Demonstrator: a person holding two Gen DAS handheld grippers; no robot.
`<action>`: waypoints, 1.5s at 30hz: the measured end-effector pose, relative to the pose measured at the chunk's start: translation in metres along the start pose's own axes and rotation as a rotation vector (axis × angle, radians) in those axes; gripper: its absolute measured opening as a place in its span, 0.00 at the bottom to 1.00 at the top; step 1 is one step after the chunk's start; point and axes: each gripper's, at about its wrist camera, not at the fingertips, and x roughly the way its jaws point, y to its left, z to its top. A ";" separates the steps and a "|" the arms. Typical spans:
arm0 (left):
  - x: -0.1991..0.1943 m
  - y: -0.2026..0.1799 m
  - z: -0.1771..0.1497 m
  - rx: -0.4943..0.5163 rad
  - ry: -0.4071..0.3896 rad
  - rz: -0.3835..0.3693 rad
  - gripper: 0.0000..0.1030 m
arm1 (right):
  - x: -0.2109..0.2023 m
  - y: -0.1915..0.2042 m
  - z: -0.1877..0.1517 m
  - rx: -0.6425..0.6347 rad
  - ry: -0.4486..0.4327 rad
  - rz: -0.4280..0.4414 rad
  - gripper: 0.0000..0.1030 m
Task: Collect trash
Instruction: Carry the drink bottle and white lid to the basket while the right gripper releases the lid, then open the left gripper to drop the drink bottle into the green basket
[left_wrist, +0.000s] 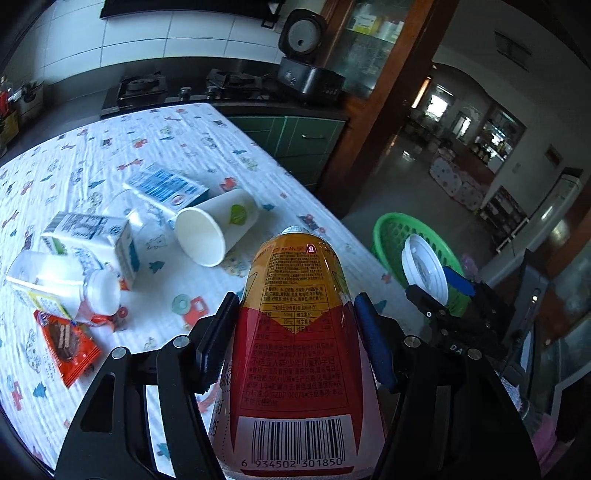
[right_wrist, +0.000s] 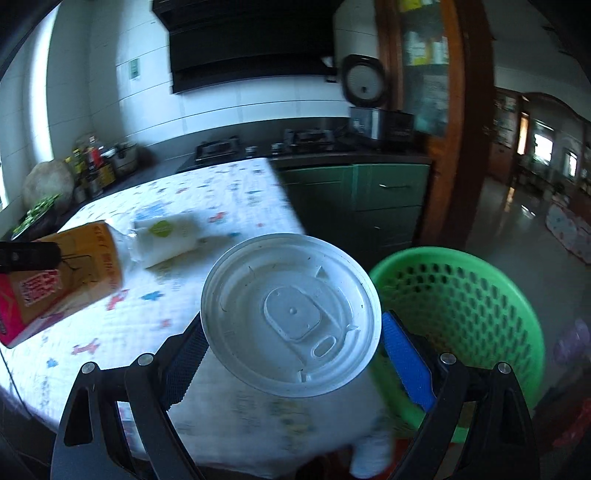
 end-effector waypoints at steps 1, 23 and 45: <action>0.004 -0.007 0.003 0.009 0.003 -0.012 0.61 | 0.000 -0.012 -0.001 0.017 0.001 -0.022 0.85; 0.147 -0.156 0.055 0.193 0.194 -0.147 0.61 | 0.022 -0.161 -0.034 0.194 0.103 -0.197 0.88; 0.213 -0.189 0.039 0.236 0.296 -0.090 0.72 | -0.020 -0.166 -0.060 0.186 0.039 -0.217 0.90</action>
